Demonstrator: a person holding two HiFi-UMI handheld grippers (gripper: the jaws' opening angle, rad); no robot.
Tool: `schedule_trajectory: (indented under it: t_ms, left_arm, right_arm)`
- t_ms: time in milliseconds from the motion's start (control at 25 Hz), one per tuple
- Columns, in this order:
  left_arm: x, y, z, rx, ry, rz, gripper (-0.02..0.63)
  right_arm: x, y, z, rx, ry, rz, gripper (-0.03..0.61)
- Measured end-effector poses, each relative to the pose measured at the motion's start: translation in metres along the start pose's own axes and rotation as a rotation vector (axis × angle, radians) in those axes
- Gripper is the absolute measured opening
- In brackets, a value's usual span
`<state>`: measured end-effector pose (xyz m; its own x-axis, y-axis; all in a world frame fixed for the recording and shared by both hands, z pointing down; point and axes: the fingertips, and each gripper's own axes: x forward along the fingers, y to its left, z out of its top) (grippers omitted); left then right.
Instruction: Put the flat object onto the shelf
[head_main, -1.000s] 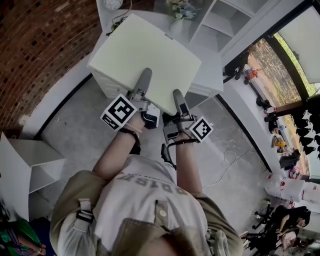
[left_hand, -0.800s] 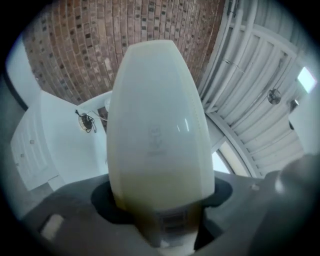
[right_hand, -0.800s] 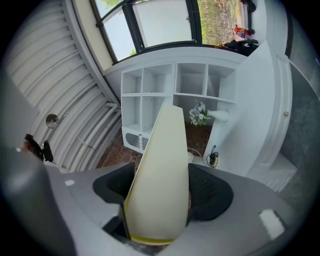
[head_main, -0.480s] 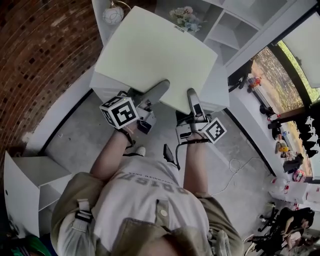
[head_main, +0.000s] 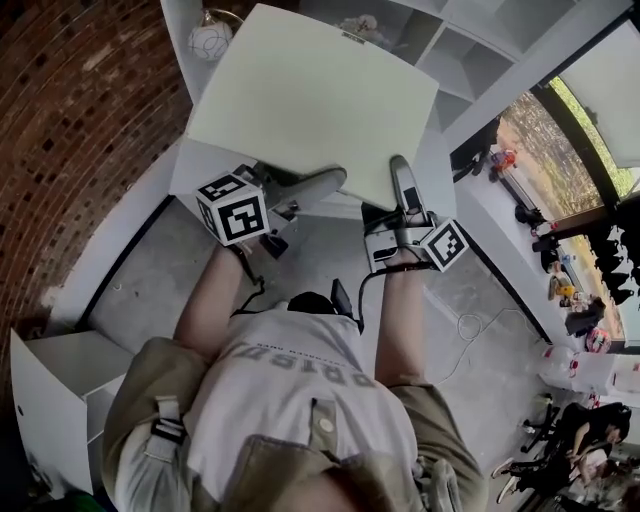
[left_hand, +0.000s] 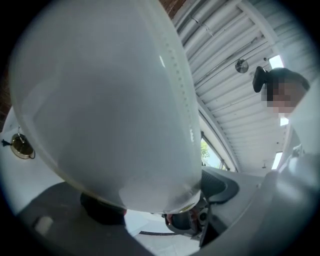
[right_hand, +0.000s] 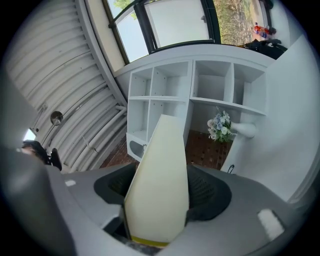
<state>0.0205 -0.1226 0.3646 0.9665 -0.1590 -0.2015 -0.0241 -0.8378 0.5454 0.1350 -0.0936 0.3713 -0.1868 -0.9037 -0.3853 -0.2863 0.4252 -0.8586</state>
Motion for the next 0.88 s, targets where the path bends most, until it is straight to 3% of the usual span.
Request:
schedule_trajectory:
  t_ms: [240,600,880]
  left_arm:
    - [0.016,0.017,-0.01,0.027,0.07,0.009,0.468]
    - [0.044,0.054,0.016,-0.071,-0.041,0.046,0.466]
    - [0.085,0.068,0.041,-0.079,-0.085,0.039,0.436]
  right_arm:
    - [0.003,-0.022,0.028,0.095,-0.095,-0.026,0.314]
    - [0.028,-0.046,0.076,0.103,-0.125,0.004,0.309]
    - [0.062,-0.051,0.124,0.076,-0.086,0.03,0.307]
